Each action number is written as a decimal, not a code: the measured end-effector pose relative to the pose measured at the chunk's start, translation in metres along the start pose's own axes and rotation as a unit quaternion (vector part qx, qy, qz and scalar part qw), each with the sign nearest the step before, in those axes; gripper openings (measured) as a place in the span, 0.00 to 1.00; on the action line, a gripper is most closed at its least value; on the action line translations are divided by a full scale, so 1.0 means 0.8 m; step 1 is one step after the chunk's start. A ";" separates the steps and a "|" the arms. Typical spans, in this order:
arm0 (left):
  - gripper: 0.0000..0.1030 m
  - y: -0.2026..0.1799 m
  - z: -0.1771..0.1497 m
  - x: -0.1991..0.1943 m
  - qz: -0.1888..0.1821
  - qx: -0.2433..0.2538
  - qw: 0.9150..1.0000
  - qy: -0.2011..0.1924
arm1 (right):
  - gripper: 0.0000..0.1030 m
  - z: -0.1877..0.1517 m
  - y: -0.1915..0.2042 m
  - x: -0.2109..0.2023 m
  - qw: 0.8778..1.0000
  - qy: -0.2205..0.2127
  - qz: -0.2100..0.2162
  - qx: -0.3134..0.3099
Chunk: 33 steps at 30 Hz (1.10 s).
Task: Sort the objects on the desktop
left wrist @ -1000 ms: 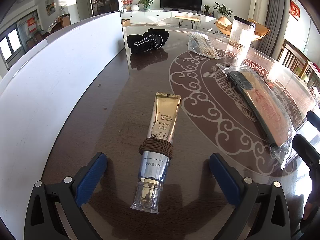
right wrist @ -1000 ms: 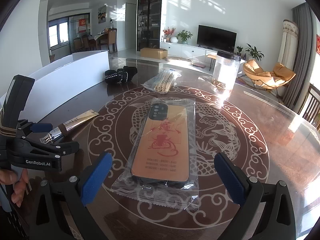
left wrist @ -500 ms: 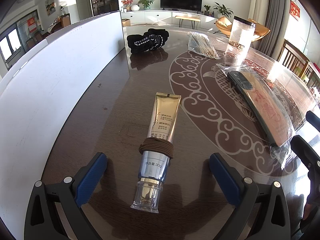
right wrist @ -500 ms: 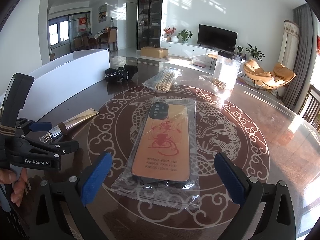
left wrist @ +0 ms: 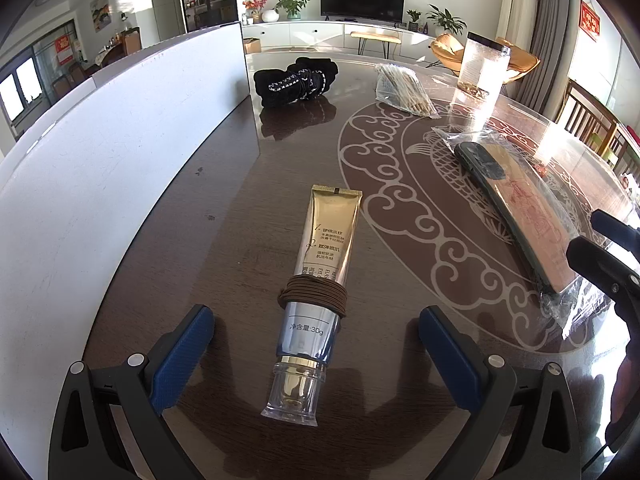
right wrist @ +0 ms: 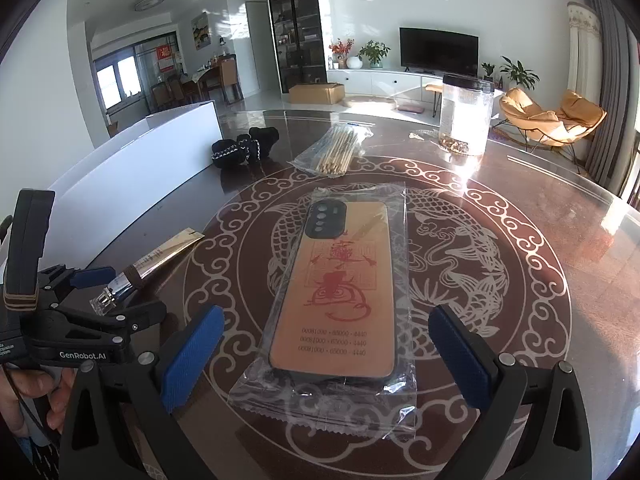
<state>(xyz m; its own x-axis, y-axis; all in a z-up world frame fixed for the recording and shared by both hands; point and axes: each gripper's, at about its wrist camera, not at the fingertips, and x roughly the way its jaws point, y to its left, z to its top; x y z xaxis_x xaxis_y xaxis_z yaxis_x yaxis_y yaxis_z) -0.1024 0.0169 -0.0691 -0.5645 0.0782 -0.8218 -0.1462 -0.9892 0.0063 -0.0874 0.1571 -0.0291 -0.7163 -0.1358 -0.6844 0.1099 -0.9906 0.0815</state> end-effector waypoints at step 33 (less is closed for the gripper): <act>0.77 0.004 -0.003 -0.010 -0.018 0.028 0.999 0.010 | 0.92 0.081 -0.013 0.134 0.978 0.206 -0.035 -0.023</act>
<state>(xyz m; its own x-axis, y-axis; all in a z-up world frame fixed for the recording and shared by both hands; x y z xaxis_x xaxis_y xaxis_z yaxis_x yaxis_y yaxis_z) -0.0964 0.0132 -0.0639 -0.5421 0.1100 -0.8331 -0.2110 -0.9775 0.0082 -0.2100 0.1514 -0.0562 -0.3862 -0.0406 -0.9215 0.1084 -0.9941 -0.0016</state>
